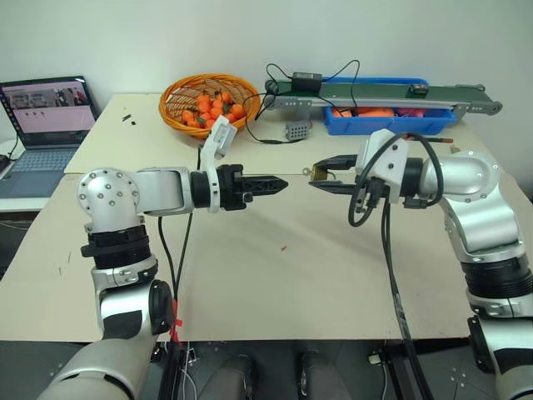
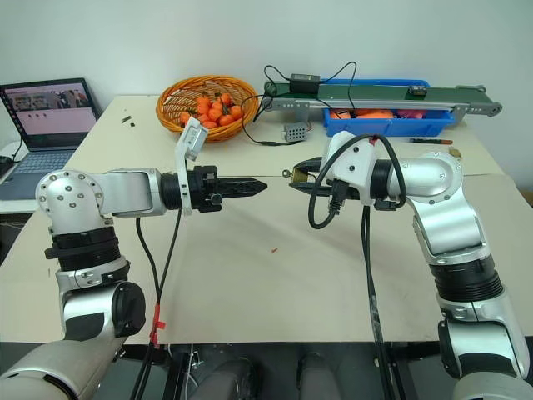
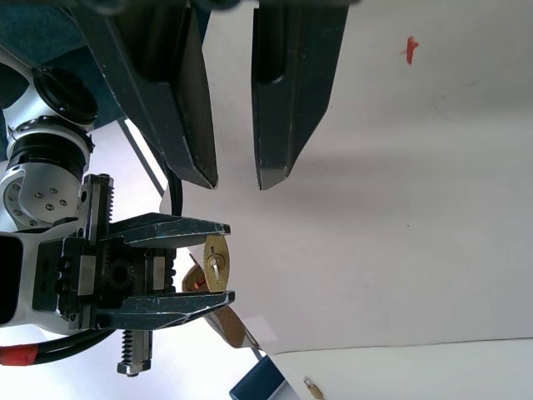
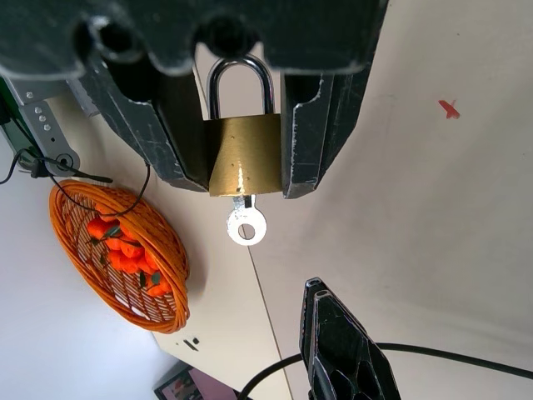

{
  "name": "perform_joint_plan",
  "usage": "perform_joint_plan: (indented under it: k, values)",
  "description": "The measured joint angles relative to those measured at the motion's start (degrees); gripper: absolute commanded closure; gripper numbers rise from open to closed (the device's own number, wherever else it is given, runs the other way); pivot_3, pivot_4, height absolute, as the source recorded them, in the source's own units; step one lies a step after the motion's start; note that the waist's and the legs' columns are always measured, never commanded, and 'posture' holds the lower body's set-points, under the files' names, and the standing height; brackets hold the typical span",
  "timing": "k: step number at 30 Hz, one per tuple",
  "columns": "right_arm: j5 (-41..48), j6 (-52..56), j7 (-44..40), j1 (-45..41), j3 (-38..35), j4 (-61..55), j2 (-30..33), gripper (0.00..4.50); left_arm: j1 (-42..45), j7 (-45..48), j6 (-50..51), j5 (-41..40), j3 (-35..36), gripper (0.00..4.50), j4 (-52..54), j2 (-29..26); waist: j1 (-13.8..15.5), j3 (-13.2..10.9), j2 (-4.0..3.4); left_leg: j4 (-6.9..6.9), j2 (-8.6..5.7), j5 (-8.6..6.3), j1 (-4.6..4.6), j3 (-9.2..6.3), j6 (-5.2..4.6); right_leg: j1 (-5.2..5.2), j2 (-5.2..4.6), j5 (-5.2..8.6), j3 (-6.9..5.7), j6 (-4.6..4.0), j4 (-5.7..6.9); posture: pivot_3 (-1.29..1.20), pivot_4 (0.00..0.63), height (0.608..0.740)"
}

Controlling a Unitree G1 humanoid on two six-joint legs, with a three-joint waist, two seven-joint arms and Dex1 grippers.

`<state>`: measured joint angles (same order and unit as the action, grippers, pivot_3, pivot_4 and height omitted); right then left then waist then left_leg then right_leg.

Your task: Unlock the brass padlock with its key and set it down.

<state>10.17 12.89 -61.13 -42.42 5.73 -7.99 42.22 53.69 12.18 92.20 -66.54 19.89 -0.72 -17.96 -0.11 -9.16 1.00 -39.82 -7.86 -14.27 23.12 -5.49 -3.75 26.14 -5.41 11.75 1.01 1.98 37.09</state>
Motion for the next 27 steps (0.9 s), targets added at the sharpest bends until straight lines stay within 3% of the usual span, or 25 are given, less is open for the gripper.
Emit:
perform_joint_plan:
  k: [15, 19, 27]
  values:
    - [0.1, 0.3, 0.1, 0.6, 0.0, -1.9, 0.0, 3.6, 1.8, 2.7, -4.2, 3.8, -3.5, 3.71, -2.5, 3.1, 0.1, 0.0, 0.0, 0.0, 0.0, 0.0, 0.0, 0.0, 0.0, 0.0, -0.01, 0.0, 0.01, 0.0, 0.0, 0.0, 0.15, 0.74]
    - [0.6, 0.4, 1.3, 2.6, 0.0, -1.5, -1.5, 3.6, -1.7, 6.0, -7.4, 5.3, -5.3, 3.71, -2.4, 2.3, -0.1, 0.0, 0.0, 0.02, 0.01, 0.0, -0.05, 0.01, 0.0, -0.03, 0.0, 0.0, 0.03, -0.01, 0.0, 0.0, 0.15, 0.74]
    - [1.1, -4.8, 5.1, 2.9, -1.3, 12.6, -7.4, 3.6, -4.7, 13.7, -14.3, 9.2, -7.5, 3.71, -5.6, -0.2, -0.2, 0.0, -0.01, 0.02, 0.0, 0.01, -0.02, 0.03, 0.0, 0.01, 0.0, -0.01, 0.05, -0.02, 0.0, 0.0, 0.15, 0.74]
